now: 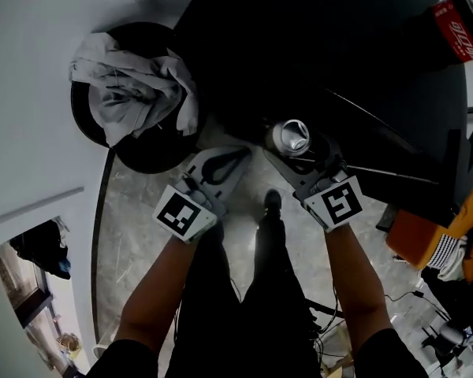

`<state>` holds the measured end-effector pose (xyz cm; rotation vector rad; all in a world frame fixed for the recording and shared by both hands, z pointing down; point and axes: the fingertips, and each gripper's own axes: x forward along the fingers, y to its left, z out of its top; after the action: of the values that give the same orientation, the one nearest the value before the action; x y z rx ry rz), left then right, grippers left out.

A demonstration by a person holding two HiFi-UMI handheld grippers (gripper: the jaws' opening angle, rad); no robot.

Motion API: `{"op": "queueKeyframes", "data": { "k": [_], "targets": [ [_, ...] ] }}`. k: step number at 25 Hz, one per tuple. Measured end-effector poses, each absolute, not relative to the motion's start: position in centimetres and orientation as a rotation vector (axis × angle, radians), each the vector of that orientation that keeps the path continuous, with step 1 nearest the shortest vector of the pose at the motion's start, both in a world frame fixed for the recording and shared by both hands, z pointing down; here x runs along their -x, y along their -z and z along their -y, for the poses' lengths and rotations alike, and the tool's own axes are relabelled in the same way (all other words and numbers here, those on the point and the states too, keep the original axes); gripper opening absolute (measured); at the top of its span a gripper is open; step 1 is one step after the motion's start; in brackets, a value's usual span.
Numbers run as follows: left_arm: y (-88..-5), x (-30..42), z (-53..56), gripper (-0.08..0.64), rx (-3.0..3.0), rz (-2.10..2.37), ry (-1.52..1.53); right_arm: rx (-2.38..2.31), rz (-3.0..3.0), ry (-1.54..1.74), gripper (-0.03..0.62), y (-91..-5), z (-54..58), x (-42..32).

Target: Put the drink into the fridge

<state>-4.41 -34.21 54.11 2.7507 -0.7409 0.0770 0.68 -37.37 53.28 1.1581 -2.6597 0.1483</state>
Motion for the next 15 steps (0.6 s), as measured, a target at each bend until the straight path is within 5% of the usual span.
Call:
{"op": "queueKeyframes", "data": {
  "k": [15],
  "targets": [
    [-58.2,3.6,39.1,0.011,-2.701,0.981,-0.062,-1.415,2.578,-0.122,0.324,-58.0,45.8,-2.7]
  ]
}}
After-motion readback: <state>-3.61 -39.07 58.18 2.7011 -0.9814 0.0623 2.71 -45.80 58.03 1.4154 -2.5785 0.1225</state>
